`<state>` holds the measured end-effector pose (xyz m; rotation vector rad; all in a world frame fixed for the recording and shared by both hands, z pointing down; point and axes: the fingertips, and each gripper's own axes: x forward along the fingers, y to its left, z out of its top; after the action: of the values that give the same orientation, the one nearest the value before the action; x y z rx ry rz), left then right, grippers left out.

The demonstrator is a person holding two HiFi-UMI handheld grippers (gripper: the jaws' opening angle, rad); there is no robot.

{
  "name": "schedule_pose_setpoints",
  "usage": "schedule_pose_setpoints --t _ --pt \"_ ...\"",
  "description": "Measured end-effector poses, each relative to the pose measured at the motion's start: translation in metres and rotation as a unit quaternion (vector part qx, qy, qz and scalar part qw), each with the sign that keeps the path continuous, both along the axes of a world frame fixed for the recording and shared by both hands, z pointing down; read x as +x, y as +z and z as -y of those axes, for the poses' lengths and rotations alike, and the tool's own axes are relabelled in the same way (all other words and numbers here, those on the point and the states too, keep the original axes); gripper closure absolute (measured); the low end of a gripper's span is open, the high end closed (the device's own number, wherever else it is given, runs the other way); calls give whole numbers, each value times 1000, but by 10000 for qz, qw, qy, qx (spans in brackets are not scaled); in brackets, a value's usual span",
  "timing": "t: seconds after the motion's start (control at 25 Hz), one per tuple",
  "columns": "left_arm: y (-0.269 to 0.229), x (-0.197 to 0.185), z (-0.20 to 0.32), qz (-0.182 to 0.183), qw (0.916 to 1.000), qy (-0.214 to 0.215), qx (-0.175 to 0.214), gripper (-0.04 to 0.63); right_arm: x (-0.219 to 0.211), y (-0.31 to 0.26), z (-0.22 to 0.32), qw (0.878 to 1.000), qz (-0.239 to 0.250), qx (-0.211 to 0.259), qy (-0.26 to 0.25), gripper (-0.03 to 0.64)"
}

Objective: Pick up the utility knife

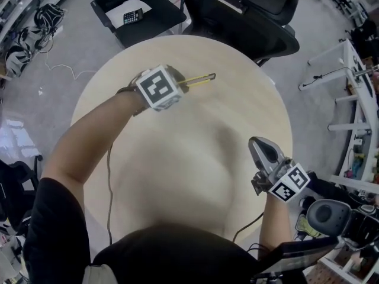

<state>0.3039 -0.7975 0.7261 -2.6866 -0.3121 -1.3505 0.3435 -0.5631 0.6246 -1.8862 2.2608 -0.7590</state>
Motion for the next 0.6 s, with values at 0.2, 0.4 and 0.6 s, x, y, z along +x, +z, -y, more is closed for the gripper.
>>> schedule_pose_setpoints --t 0.2,0.4,0.6 --pt "-57 -33 10 -236 9992 -322 -57 482 -15 -38 -5 9998 -169 119 -47 601" --pt "-133 -90 10 -602 9964 -569 162 482 -49 -78 -13 9993 -287 232 -99 601" --pt "-194 -166 10 -953 9903 -957 320 481 -87 -110 -20 9982 -483 322 -172 601"
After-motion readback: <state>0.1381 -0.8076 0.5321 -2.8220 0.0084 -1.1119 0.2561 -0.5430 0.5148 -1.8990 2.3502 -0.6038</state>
